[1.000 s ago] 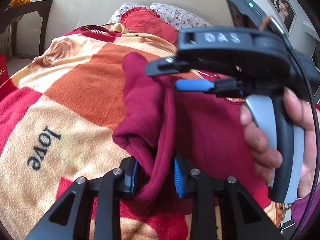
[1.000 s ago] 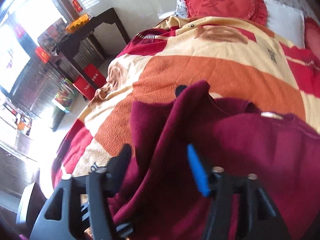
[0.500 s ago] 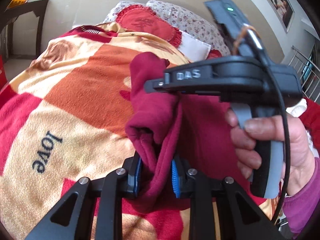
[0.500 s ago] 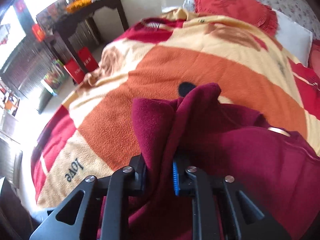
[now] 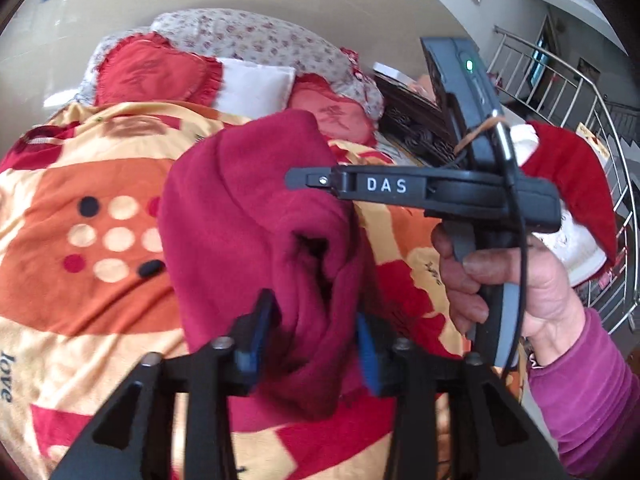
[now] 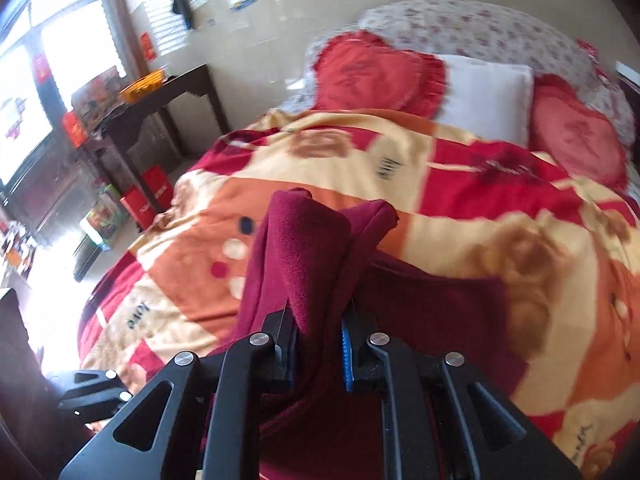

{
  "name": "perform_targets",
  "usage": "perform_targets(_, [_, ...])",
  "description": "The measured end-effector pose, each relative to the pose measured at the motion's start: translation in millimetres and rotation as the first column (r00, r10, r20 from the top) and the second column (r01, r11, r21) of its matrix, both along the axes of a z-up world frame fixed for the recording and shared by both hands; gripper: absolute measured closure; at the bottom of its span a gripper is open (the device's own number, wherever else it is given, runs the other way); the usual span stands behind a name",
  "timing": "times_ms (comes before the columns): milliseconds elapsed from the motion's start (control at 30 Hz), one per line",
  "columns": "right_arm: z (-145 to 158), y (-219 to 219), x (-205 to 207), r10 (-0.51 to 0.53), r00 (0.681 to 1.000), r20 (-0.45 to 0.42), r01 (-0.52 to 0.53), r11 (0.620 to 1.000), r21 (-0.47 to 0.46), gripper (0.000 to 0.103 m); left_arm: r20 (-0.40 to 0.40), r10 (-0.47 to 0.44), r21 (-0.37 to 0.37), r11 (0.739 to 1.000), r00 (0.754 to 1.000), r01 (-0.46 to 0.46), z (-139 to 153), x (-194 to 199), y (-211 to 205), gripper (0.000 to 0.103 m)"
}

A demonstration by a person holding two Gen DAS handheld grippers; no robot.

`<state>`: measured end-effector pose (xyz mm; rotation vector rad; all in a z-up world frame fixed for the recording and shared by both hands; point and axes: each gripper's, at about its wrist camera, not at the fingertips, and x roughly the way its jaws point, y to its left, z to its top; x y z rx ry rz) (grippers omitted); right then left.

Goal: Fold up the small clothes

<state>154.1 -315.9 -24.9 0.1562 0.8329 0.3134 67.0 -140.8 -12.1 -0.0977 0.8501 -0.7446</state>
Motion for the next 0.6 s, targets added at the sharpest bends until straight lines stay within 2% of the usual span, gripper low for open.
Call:
perform_targets(100, [-28,-41,-12,-0.074,0.996,-0.044,0.075,0.997,0.021,0.103,-0.021,-0.020,0.003,1.000,1.000,0.020,-3,-8,-12,0.038])
perform_targets(233, [-69,-71,-17,-0.114,0.986,-0.118,0.120,0.992,0.038,0.103,-0.017,-0.005,0.074,0.997,1.000,0.006,-11,-10,-22,0.036])
perform_targets(333, [-89,-79,-21,-0.140,0.982,-0.128,0.147,0.988,0.049,0.103,-0.007,0.041,0.130,0.991,0.999,-0.039,-17,-5,-23,0.036])
perform_targets(433, [-91,-86,-24,-0.154,0.981,-0.119,0.165,0.982,0.088,0.102,-0.010,0.067,0.141,0.988,0.998,-0.065,-21,-4,-18,0.036])
perform_targets(500, [-89,-89,-28,-0.164,0.979,-0.123,0.175,0.981,0.083,0.097,0.012,0.092,0.170,0.981,0.996,-0.093,-23,-1,-16,0.036])
perform_targets(600, [-70,-86,-45,-0.229,0.971,-0.070,0.229,0.973,-0.003,0.086,0.048,0.145,0.262,0.953,0.988,-0.153,-32,4,-16,0.036])
